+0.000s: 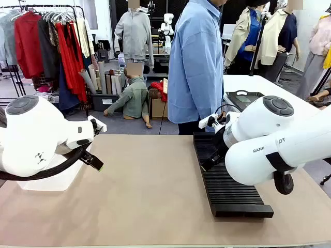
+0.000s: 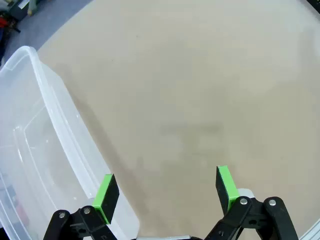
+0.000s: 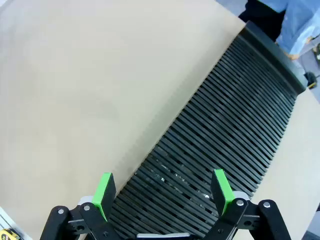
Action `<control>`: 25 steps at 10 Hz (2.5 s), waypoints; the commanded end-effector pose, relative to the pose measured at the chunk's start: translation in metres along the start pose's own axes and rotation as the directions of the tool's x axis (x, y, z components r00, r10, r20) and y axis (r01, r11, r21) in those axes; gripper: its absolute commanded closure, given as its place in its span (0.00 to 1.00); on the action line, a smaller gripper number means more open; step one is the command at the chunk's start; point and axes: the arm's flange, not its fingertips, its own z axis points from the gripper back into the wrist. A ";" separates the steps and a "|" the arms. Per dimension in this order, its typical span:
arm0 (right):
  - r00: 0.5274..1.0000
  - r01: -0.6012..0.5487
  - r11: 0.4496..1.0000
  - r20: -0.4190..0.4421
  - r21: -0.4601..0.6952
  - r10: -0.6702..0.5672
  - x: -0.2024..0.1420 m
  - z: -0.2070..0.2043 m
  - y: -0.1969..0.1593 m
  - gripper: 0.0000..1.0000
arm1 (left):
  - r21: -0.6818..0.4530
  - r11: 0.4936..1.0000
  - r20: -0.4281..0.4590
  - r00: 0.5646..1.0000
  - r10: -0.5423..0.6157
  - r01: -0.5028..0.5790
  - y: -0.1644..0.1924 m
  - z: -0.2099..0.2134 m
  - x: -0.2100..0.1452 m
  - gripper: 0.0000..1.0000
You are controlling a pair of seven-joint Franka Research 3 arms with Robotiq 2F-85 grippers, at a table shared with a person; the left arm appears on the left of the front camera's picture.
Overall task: Sort PCBs into racks and boxes based on the side picked up.
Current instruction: Pick up the Blank PCB handed by the Human.
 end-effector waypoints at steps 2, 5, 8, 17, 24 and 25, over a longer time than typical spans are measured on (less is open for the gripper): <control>1.000 0.000 1.000 0.000 0.000 0.000 0.000 0.000 0.000 0.00 | 0.000 1.000 0.000 1.000 0.000 0.000 0.000 0.000 0.000 0.00; 1.000 0.000 1.000 0.000 0.000 0.000 0.000 0.000 0.000 0.00 | 0.000 1.000 0.000 1.000 0.000 0.000 0.000 0.000 0.000 0.00; 1.000 0.000 1.000 0.000 0.000 0.000 0.000 0.000 0.000 0.00 | 0.000 1.000 0.000 1.000 0.000 0.000 0.000 0.000 0.000 0.00; 0.992 0.121 0.993 -0.036 -0.007 -0.121 0.044 0.038 -0.011 0.00 | -0.091 0.994 -0.036 0.998 0.060 -0.063 0.017 0.036 0.026 0.00; 0.926 0.369 0.924 -0.120 0.101 -0.357 0.095 0.112 -0.046 0.00 | -0.392 0.903 -0.112 0.983 0.144 -0.177 0.066 0.110 0.046 0.00; 0.908 0.416 0.886 -0.144 0.203 -0.394 0.091 0.119 -0.058 0.00 | -0.408 0.890 -0.111 0.978 0.176 -0.206 0.078 0.114 0.046 0.00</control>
